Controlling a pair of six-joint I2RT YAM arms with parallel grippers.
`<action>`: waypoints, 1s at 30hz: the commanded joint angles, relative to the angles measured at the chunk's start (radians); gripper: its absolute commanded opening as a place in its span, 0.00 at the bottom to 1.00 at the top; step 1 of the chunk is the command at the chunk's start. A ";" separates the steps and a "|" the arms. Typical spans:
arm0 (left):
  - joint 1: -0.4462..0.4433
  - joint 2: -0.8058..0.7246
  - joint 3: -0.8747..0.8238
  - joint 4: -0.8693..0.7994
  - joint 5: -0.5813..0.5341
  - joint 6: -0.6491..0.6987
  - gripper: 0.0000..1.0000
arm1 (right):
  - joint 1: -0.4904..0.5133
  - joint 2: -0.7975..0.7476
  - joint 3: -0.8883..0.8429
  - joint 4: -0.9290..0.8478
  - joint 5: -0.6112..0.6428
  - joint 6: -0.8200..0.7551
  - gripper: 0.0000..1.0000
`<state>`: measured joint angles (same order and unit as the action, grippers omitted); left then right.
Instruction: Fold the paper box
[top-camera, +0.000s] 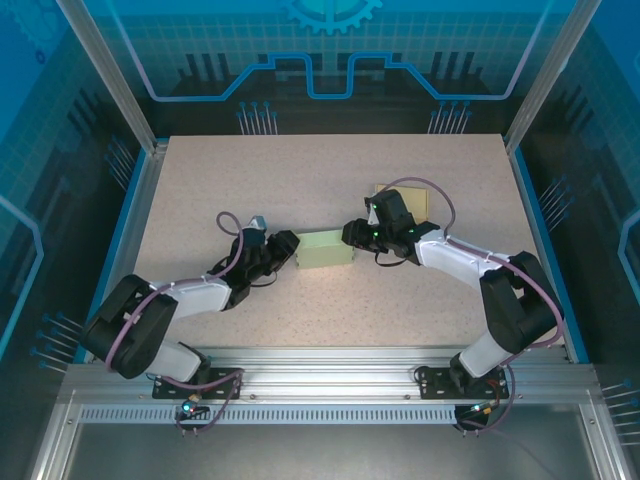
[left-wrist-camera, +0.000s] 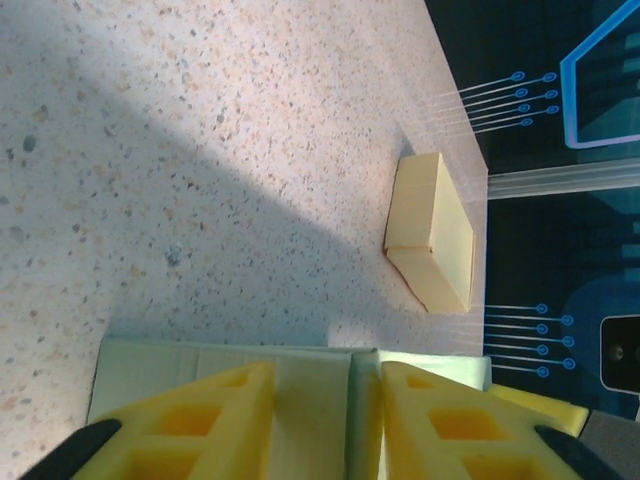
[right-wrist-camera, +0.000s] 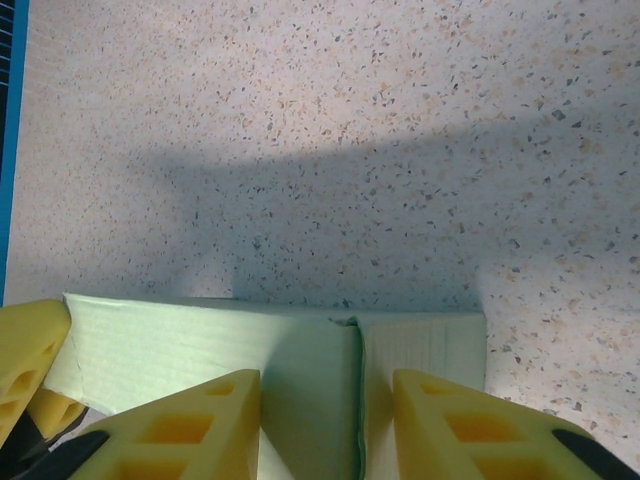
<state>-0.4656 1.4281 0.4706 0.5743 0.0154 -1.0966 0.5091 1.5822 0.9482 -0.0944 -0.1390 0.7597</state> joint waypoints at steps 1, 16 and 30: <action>0.010 -0.034 -0.005 -0.270 0.010 0.123 0.47 | -0.006 0.045 -0.046 -0.114 0.020 -0.008 0.37; -0.004 -0.176 0.263 -0.462 0.295 1.302 0.77 | 0.001 0.038 0.005 -0.164 0.024 -0.028 0.36; -0.058 0.146 0.539 -0.777 0.263 1.681 0.82 | 0.018 0.045 0.034 -0.194 0.038 -0.025 0.36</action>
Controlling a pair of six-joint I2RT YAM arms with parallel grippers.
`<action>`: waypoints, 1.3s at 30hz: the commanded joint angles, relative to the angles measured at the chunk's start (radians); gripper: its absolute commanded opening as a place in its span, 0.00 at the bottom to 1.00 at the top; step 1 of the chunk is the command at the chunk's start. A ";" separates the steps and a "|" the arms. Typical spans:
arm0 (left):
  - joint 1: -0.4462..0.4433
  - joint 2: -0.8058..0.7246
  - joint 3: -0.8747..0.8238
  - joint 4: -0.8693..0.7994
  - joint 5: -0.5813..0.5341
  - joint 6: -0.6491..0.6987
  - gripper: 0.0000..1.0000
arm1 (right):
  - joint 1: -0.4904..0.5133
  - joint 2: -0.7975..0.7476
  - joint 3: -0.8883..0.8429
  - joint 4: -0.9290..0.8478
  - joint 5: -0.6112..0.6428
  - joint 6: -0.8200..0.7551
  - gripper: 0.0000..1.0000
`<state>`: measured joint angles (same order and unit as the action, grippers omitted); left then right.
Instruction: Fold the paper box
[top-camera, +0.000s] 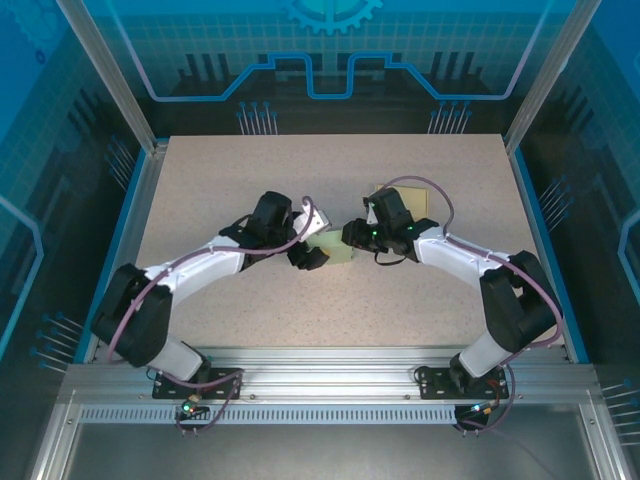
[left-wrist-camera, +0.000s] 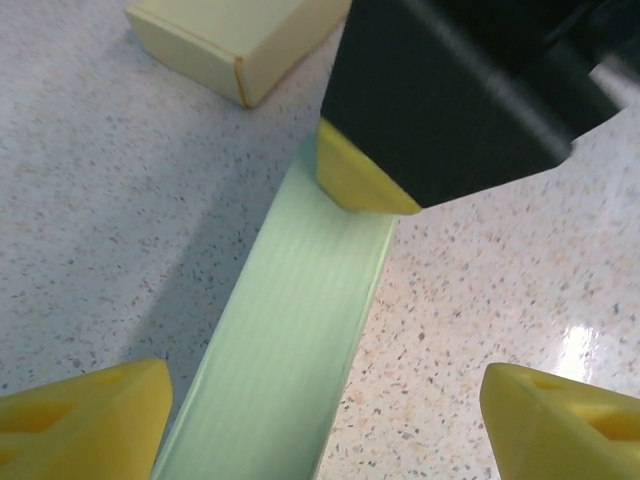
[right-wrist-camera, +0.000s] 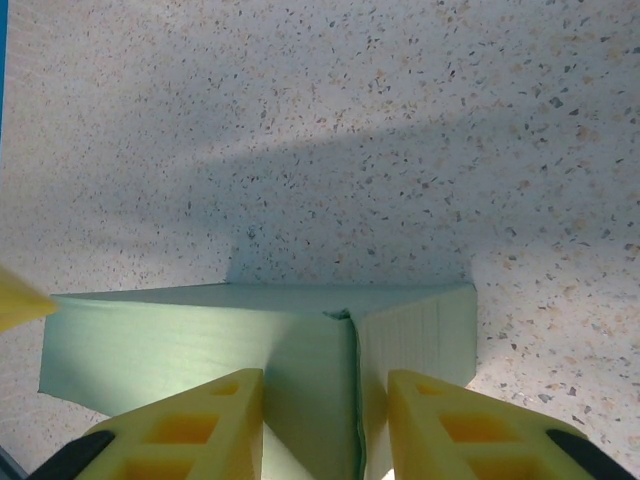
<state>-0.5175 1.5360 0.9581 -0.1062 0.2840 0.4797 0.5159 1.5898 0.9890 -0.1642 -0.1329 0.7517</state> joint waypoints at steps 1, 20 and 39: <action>-0.006 0.055 0.064 -0.103 -0.017 0.112 0.82 | 0.014 0.038 -0.006 -0.126 0.032 -0.018 0.36; -0.006 0.143 0.138 -0.165 -0.191 0.242 0.37 | 0.007 0.002 0.007 -0.135 0.001 -0.019 0.36; -0.004 0.248 -0.042 0.666 -0.491 0.618 0.34 | -0.132 -0.599 -0.074 -0.468 0.307 -0.074 1.00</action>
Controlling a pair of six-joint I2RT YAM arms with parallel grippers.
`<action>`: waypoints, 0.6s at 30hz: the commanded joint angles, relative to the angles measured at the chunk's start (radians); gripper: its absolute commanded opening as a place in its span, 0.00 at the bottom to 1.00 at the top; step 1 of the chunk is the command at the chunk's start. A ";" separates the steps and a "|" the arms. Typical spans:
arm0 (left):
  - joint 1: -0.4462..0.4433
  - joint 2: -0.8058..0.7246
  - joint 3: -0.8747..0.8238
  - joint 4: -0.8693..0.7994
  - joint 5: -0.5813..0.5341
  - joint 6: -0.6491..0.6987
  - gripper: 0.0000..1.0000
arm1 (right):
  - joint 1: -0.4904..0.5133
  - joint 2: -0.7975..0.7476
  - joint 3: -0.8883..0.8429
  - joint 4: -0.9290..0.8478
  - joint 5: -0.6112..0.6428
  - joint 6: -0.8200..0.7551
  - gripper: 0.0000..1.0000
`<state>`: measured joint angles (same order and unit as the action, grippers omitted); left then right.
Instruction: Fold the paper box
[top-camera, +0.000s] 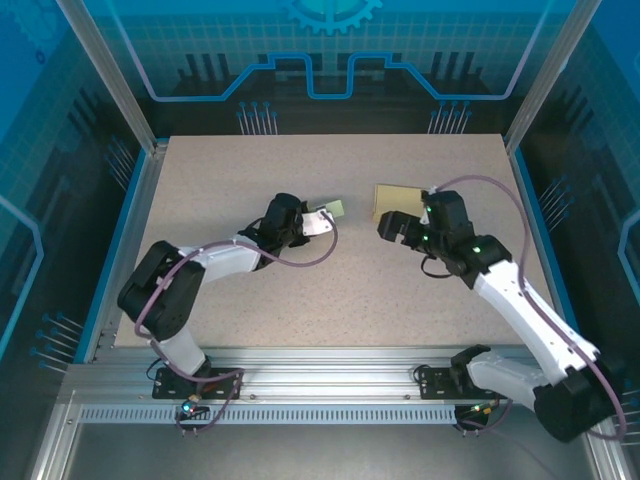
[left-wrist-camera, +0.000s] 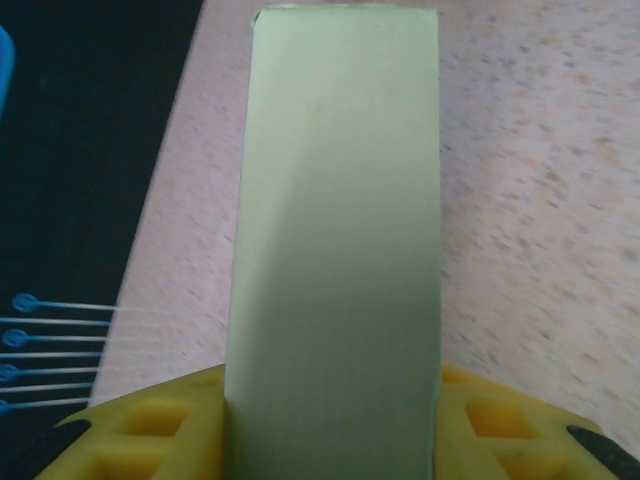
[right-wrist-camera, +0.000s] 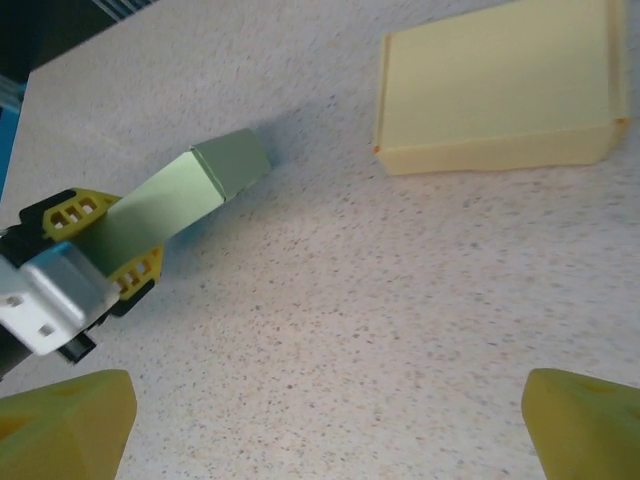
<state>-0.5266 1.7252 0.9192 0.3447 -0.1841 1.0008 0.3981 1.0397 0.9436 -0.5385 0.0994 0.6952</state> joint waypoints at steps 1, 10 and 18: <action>0.005 0.088 0.009 0.245 -0.020 0.118 0.34 | -0.016 -0.072 -0.033 -0.104 0.087 -0.017 1.00; 0.005 0.261 0.077 0.339 -0.001 0.208 0.34 | -0.018 -0.151 -0.058 -0.162 0.164 -0.002 1.00; -0.009 0.247 -0.009 0.408 -0.024 0.186 0.80 | -0.019 -0.145 -0.054 -0.192 0.208 -0.006 1.00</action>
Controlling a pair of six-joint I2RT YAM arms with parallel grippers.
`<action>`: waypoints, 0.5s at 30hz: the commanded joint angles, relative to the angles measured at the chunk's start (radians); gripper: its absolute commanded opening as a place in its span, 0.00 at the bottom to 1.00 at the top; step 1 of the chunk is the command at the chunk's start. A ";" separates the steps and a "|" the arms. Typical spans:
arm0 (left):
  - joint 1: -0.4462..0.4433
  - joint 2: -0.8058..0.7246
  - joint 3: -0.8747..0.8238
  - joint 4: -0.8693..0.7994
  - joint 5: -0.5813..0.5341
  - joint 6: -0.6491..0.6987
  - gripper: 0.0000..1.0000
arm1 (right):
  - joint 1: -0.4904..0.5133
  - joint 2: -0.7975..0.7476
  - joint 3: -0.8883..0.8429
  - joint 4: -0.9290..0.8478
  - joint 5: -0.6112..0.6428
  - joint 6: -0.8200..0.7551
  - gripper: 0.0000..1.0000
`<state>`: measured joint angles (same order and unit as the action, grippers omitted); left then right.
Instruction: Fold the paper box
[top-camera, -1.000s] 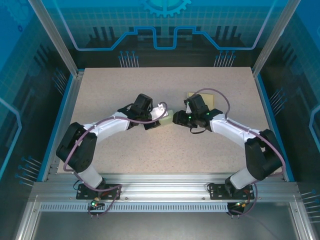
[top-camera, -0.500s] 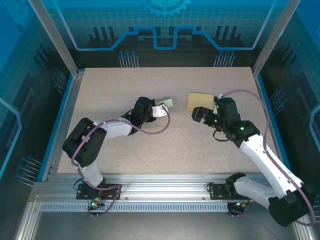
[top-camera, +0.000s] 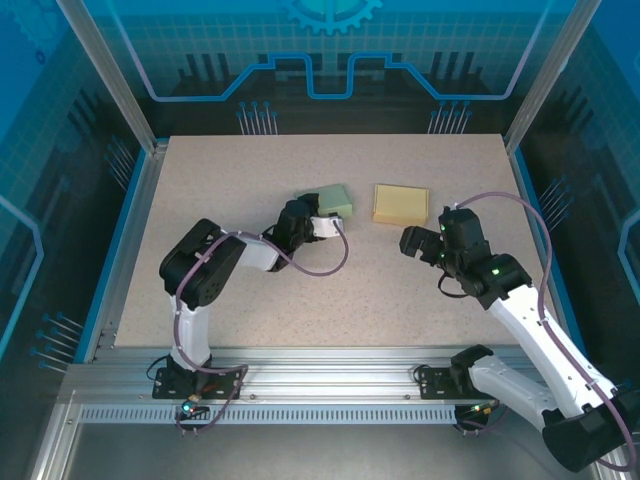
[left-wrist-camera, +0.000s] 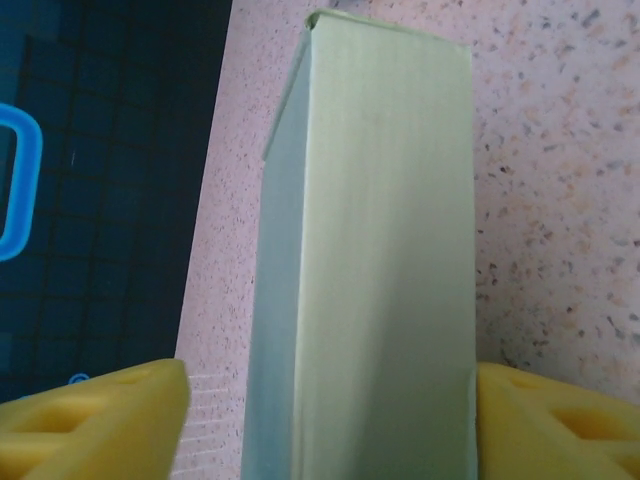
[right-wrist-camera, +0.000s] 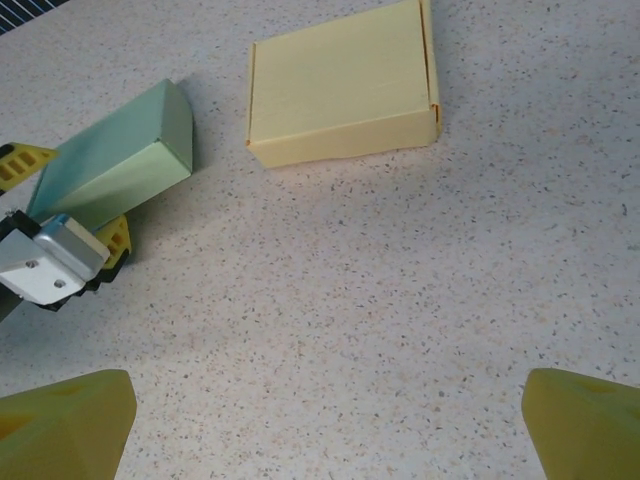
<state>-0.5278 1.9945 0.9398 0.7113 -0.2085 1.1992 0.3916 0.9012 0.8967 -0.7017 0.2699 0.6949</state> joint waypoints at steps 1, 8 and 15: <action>-0.011 -0.040 -0.039 0.023 0.004 -0.025 0.86 | -0.013 -0.003 -0.005 -0.027 0.038 -0.007 1.00; -0.084 -0.177 -0.129 -0.036 -0.052 -0.070 0.99 | -0.014 0.024 0.006 -0.017 0.038 -0.012 1.00; -0.155 -0.446 -0.221 -0.003 -0.308 -0.358 0.99 | -0.016 -0.001 0.006 -0.036 0.118 -0.039 1.00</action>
<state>-0.6857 1.6852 0.7364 0.6891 -0.3672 1.0382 0.3912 0.9237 0.8967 -0.7113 0.3260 0.6788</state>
